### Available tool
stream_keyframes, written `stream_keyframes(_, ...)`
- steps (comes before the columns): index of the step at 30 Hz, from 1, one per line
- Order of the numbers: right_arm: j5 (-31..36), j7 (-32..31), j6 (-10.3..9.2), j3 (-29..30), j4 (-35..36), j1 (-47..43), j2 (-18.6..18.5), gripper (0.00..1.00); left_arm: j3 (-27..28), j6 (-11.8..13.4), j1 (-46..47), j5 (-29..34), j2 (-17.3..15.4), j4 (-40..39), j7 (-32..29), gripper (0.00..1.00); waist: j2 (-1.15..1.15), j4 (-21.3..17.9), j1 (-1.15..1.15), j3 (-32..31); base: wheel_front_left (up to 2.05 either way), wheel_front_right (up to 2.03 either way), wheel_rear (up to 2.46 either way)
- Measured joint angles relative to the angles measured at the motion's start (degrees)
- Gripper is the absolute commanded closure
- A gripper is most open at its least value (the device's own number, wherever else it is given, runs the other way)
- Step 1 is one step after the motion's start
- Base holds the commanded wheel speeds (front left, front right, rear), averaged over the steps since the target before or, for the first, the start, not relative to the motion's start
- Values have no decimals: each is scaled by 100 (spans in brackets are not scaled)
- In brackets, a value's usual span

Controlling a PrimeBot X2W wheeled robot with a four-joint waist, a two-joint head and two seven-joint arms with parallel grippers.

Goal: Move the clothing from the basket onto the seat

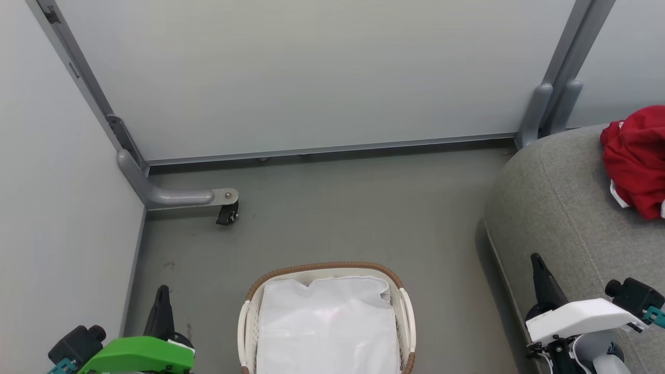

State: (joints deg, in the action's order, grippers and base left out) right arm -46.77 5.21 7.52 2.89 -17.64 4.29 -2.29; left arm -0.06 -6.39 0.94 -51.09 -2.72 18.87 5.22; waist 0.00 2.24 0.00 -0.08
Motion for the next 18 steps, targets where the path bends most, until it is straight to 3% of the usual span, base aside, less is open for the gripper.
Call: stream_keyframes(18, -1258, -327, 0, 100, 94, 42, -10, 100, 183, -23, 135, -1143, 0, -136, -323, 100, 0, -47, 0, 5, 0, 0, 0)
